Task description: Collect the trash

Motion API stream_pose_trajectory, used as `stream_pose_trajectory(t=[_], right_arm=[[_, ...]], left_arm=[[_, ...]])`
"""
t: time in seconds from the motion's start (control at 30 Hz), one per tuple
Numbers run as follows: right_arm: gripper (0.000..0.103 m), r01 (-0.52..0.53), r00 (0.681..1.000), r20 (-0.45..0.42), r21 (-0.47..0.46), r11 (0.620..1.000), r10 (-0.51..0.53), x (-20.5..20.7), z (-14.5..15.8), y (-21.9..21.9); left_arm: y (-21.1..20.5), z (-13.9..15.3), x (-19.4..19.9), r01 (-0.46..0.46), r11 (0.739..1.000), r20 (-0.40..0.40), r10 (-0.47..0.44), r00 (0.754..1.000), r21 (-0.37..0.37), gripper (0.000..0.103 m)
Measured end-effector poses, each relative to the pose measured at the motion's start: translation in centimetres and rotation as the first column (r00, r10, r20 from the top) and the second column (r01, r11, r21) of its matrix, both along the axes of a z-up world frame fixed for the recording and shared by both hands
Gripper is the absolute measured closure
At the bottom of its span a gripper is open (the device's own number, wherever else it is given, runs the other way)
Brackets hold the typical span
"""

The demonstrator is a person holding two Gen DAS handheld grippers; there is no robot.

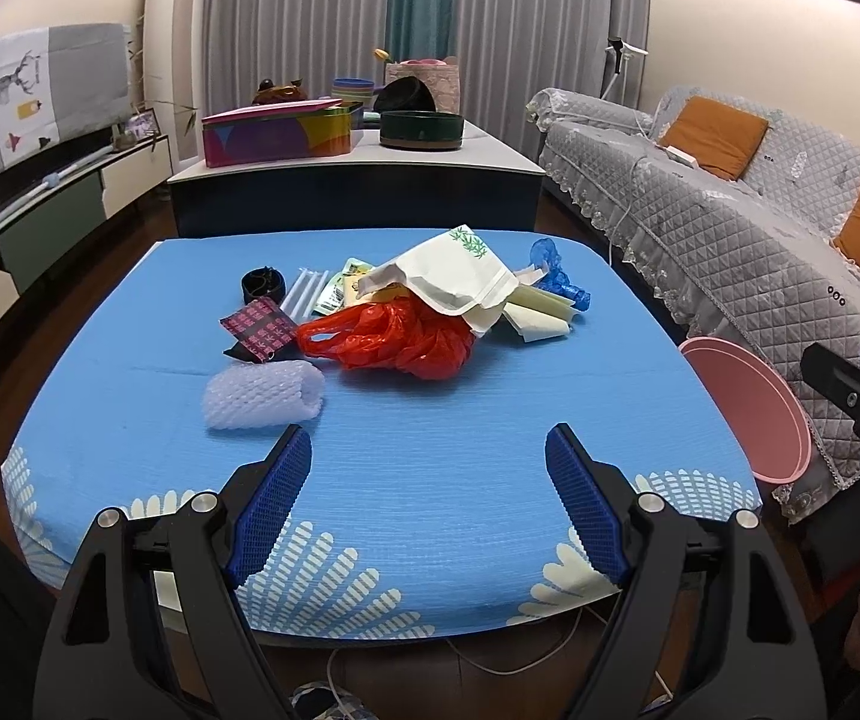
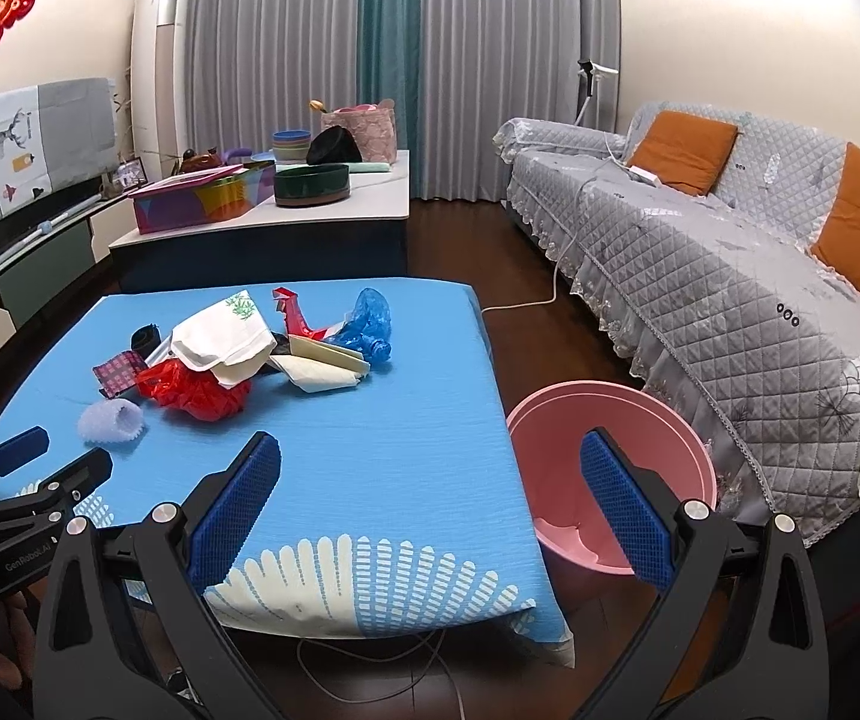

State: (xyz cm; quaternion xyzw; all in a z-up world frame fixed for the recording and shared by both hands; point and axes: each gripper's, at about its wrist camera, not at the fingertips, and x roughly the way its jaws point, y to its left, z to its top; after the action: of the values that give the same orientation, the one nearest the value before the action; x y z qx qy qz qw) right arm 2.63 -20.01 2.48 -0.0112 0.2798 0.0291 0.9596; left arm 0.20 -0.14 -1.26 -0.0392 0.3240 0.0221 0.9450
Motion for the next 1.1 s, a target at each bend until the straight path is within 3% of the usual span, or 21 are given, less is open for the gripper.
stream_pose_trajectory(t=[1.1], right_arm=[[0.013,-0.011,1.000,0.004,-0.009,1.000,0.011,-0.13,-0.17,0.63]], left_arm=[[0.32,0.06,-0.04,-0.014,1.000,-0.004,0.014,1.000,-0.009,0.025]])
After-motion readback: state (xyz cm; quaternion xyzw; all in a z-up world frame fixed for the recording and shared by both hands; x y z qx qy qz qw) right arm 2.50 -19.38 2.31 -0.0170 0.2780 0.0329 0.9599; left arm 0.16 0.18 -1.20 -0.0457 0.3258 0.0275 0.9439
